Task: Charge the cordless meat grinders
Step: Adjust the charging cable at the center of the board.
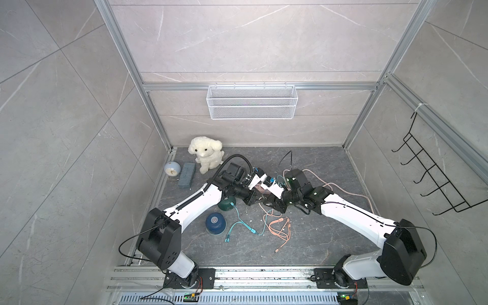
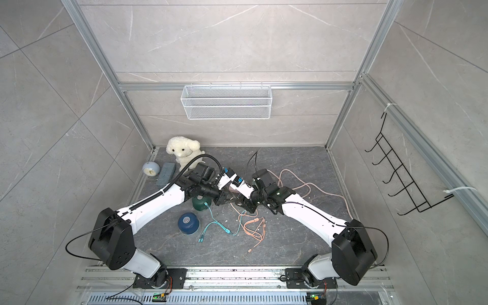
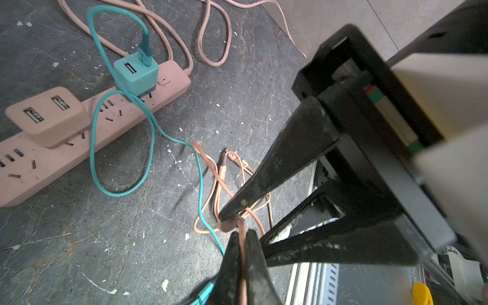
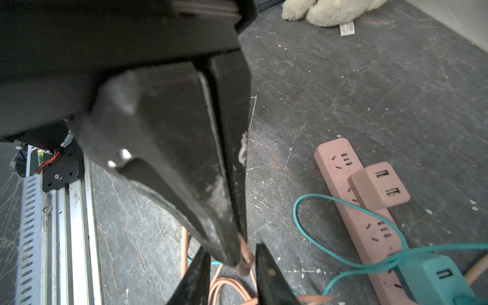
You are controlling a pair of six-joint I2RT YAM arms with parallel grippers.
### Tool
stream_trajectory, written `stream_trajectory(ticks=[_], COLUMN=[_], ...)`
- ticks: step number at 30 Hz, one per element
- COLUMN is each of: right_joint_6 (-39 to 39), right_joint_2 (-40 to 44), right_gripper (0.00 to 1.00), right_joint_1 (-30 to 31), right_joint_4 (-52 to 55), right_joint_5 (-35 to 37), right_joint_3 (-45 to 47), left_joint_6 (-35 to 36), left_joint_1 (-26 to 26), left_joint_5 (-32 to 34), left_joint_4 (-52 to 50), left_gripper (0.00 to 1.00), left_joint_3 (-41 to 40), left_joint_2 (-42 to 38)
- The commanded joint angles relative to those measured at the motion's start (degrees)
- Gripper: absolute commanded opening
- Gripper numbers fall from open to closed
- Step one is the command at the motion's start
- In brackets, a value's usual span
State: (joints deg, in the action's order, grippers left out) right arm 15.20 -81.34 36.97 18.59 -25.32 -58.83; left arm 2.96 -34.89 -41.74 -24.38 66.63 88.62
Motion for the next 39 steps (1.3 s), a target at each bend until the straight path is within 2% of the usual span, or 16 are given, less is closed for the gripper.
stream_trajectory(ticks=[1,19,27,29,33,35,39], right_joint_6=[-0.2,-2.2,-3.3,-4.1,-6.6,-8.0,-12.0], right_joint_2=[-0.8,-3.9,-4.7,-5.1,-5.5,-5.7,-5.9], right_gripper=[0.29,0.08,0.05,0.03,0.00,0.00,0.00], right_joint_1=[-1.1,-1.9,-1.9,-1.9,-1.9,-1.9,-1.9], right_joint_4=[0.0,2.6,2.5,2.6,1.3,0.6,-2.6], right_joint_5=[-0.3,-0.2,-1.5,-0.9,0.7,1.7,5.7], right_joint_3=[-0.8,-3.3,-4.2,-4.5,-4.6,-4.7,-3.9], left_joint_6=[1.2,1.9,2.2,2.2,1.2,0.1,-2.9], left_joint_1=[-0.3,-0.4,-0.5,-0.5,-0.5,-0.4,0.7], left_joint_5=[-3.8,-5.5,-5.8,-5.3,-4.4,-2.7,3.5], left_joint_4=[-0.5,-1.4,-2.1,-2.0,-0.7,1.0,4.5], left_gripper=[0.00,0.00,0.00,0.09,0.40,0.57,0.79], left_joint_3=[-0.8,-1.2,-0.5,-0.5,-0.9,-1.7,-3.5], left_joint_2=[-2.8,-3.8,-3.0,-3.1,-3.7,-4.8,-8.0])
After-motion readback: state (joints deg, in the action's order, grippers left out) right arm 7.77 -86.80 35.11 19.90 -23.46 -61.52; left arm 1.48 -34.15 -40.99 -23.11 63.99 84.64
